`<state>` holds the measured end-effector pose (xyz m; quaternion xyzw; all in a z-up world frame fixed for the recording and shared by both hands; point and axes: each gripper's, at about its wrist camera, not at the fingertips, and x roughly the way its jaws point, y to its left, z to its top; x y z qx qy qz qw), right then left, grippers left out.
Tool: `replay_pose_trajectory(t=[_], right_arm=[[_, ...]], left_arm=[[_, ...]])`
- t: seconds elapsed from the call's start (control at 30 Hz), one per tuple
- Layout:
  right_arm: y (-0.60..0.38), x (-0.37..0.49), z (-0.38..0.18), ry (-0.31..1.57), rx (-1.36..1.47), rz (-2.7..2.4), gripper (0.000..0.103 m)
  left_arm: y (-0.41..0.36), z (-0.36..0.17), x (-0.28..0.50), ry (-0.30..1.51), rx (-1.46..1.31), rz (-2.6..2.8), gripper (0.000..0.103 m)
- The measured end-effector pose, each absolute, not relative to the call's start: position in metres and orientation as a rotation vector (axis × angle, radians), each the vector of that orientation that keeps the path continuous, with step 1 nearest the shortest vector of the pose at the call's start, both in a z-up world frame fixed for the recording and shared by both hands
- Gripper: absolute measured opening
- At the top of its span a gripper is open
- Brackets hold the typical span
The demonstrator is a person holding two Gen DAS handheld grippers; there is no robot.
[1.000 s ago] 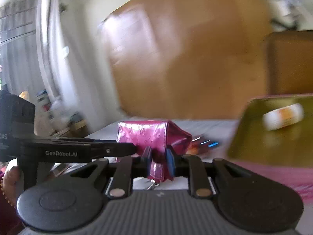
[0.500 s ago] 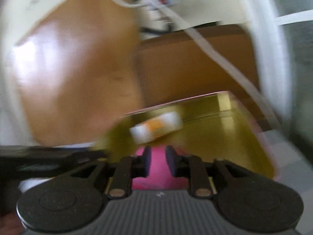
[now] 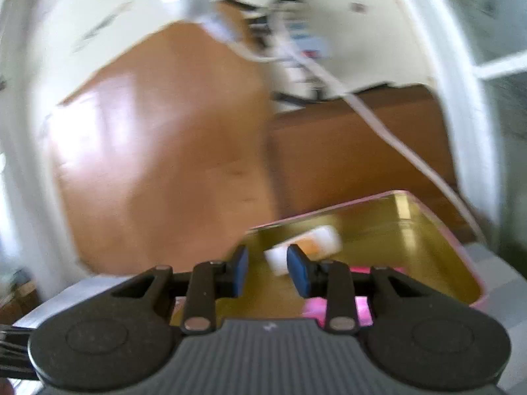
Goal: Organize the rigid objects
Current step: 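Carry the pink pouch with the right gripper and release it into the tin, then grasp the white charger cube with the left gripper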
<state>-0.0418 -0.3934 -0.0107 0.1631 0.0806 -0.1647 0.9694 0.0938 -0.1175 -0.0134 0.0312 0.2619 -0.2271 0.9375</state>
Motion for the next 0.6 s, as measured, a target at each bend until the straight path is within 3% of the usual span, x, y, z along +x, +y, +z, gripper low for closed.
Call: replay_pose_trajectory(t=[0.2, 0.4, 0.47, 0.5, 0.53, 0.6], right_arm=[[-0.299, -0.01, -0.017, 0.29, 0.163, -0.07, 0.031], [-0.216, 0.058, -0.053, 0.48, -0.018, 0.101, 0.056], [-0.202, 0.08, -0.06, 0.506, -0.061, 0.103, 0.068], [-0.198, 0.091, -0.062, 0.522, -0.069, 0.098, 0.081], [-0.195, 0.101, -0.065, 0.539, -0.07, 0.097, 0.085], [-0.193, 0.122, -0.07, 0.589, -0.066, 0.108, 0.084]], left_arm=[[-0.023, -0.023, 0.085, 0.573, -0.074, -0.285, 0.046], [0.014, -0.028, 0.085, 0.572, -0.123, -0.229, 0.046], [0.019, -0.031, 0.083, 0.582, -0.135, -0.212, 0.046], [0.022, -0.032, 0.082, 0.59, -0.145, -0.203, 0.046], [0.026, -0.033, 0.078, 0.591, -0.153, -0.203, 0.046], [0.032, -0.031, 0.07, 0.578, -0.157, -0.209, 0.046]])
